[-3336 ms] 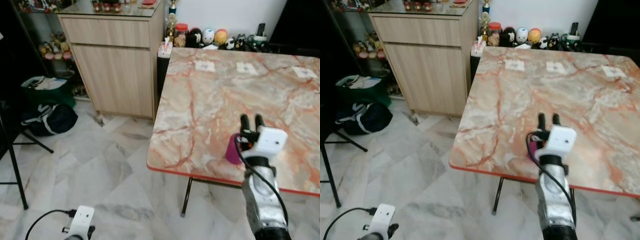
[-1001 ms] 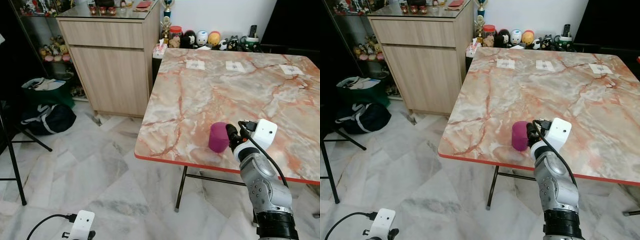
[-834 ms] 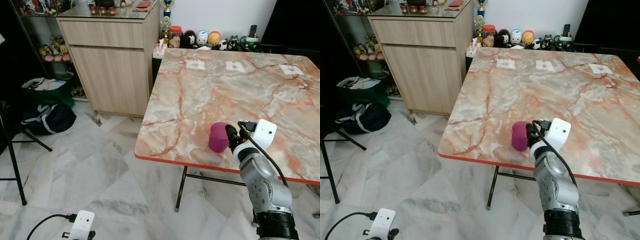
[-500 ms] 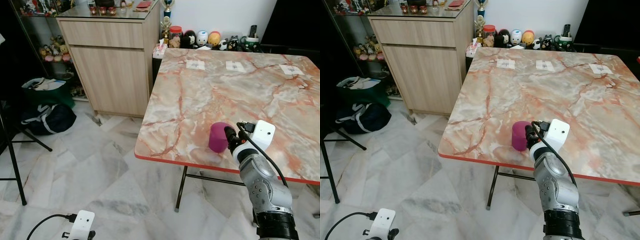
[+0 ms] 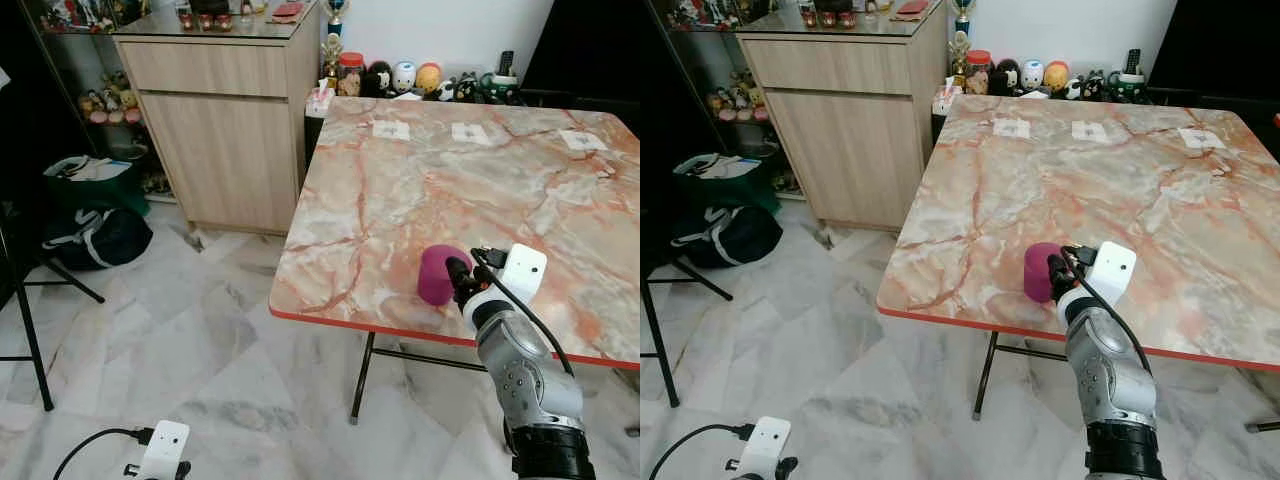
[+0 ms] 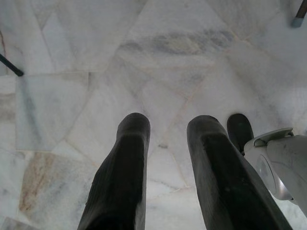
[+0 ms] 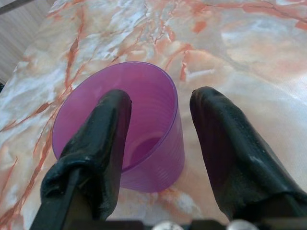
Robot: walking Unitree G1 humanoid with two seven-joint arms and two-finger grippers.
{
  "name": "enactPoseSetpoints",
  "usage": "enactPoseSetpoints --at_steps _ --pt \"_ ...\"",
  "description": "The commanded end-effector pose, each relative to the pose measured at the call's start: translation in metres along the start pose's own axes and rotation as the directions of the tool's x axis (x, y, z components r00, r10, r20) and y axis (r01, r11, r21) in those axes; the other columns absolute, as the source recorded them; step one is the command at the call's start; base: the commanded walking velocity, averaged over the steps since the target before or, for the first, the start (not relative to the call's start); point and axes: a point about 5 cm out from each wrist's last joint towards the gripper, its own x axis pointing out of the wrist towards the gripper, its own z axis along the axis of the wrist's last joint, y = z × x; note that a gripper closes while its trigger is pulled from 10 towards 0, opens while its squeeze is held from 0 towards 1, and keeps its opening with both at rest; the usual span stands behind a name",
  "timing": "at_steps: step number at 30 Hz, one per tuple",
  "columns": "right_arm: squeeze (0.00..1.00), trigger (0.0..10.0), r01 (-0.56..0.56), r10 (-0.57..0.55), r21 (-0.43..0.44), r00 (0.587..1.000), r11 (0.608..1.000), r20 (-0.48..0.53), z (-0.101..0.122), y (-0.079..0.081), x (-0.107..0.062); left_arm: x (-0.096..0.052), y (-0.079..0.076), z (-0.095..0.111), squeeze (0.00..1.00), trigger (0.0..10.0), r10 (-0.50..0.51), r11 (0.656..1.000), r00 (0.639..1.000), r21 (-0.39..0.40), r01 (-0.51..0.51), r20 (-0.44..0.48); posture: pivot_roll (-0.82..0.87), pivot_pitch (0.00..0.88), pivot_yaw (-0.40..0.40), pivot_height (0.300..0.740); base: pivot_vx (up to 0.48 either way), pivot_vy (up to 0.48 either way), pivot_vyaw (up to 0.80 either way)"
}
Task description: Setting the table
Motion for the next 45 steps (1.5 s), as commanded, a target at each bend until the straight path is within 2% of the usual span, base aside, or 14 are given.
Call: enactPoseSetpoints --at_steps 1,3,4,5,6,9,14,20,21,37,39,40,42,45 --pt "0.0 10.0 0.002 -0.001 0.012 1.0 1.0 -0.023 -0.005 -0.001 -0.001 -0.001 0.002 -0.002 0.0 10.0 0.007 1.0 1.0 0.005 -0.007 -0.002 0.12 0.0 -0.017 0.74 0.0 0.0 0.0" --pt "0.0 3.8 0.003 -0.002 0.014 1.0 1.0 -0.023 -0.004 -0.002 -0.001 -0.001 0.002 -0.002 0.0 10.0 0.007 1.0 1.0 0.005 -0.007 -0.002 0.12 0.0 -0.018 0.74 0.0 0.0 0.0" --pt "0.0 3.4 0.002 -0.001 0.014 1.0 1.0 -0.024 -0.004 -0.002 -0.001 -0.001 0.002 -0.003 0.0 10.0 0.007 1.0 1.0 0.004 -0.007 -0.002 0.13 0.0 -0.018 0.74 0.0 0.0 0.0" --pt "0.0 2.1 0.001 -0.001 0.014 1.0 1.0 -0.024 -0.005 -0.001 -0.001 -0.001 0.002 -0.003 0.0 10.0 0.007 1.0 1.0 0.004 -0.007 -0.002 0.13 0.0 -0.018 0.74 0.0 0.0 0.0" --pt "0.0 1.8 0.0 0.0 0.014 1.0 1.0 -0.025 -0.005 -0.001 -0.001 -0.001 0.002 -0.003 0.0 10.0 0.007 1.0 1.0 0.004 -0.007 -0.002 0.13 0.0 -0.018 0.74 0.0 0.0 0.0" --pt "0.0 1.3 0.0 0.001 0.015 1.0 1.0 -0.027 -0.005 -0.001 -0.001 -0.001 0.002 -0.003 0.0 10.0 0.008 1.0 1.0 0.003 -0.008 -0.002 0.13 0.0 -0.018 0.74 0.0 0.0 0.0" --pt "0.0 1.9 0.0 0.0 0.018 1.0 1.0 -0.026 -0.005 -0.001 -0.001 -0.001 0.003 -0.003 0.0 10.0 0.011 1.0 1.0 0.002 -0.011 -0.001 0.13 0.0 -0.018 0.74 0.0 0.0 0.0" --pt "0.0 0.7 -0.002 0.002 0.021 1.0 1.0 -0.029 -0.007 0.0 -0.001 -0.001 0.005 -0.003 0.0 10.0 0.015 1.0 1.0 -0.001 -0.015 -0.002 0.13 0.0 -0.018 0.74 0.0 0.0 0.0" --pt "0.0 0.0 -0.002 0.002 0.021 1.0 1.0 -0.029 -0.007 0.0 -0.001 -0.001 0.005 -0.003 0.0 10.0 0.015 1.0 1.0 -0.001 -0.015 -0.002 0.13 0.0 -0.018 0.74 0.0 0.0 0.0" --pt "0.0 0.0 0.006 -0.006 0.029 1.0 1.0 -0.017 -0.008 0.002 -0.002 -0.001 0.005 -0.002 0.0 10.0 0.01 1.0 1.0 0.011 -0.01 0.0 0.13 0.0 -0.018 0.74 0.0 0.0 0.0" --pt "0.0 0.0 0.033 -0.032 -0.015 0.996 0.999 0.086 0.001 0.0 -0.002 -0.001 0.005 -0.001 0.0 10.0 0.012 1.0 1.0 0.012 -0.012 0.002 0.13 0.0 -0.018 0.74 0.0 0.0 0.0" --pt "0.0 0.0 0.033 -0.032 -0.015 0.996 0.999 0.086 0.001 0.0 -0.002 -0.001 0.005 -0.001 0.0 10.0 0.012 1.0 1.0 0.012 -0.012 0.002 0.13 0.0 -0.018 0.74 0.0 0.0 0.0" --pt "0.0 0.0 0.042 -0.036 -0.021 0.972 0.999 0.231 0.017 0.003 -0.006 -0.001 0.004 -0.001 0.0 10.0 0.014 1.0 1.0 0.012 -0.015 0.005 0.13 0.0 -0.021 0.74 0.0 0.0 0.0" --pt "0.0 0.0 0.06 -0.036 -0.061 0.942 0.996 0.333 0.024 0.008 -0.011 -0.001 0.002 -0.001 0.0 10.0 0.013 1.0 1.0 0.012 -0.013 0.006 0.12 0.0 -0.023 0.74 0.0 0.0 0.0"
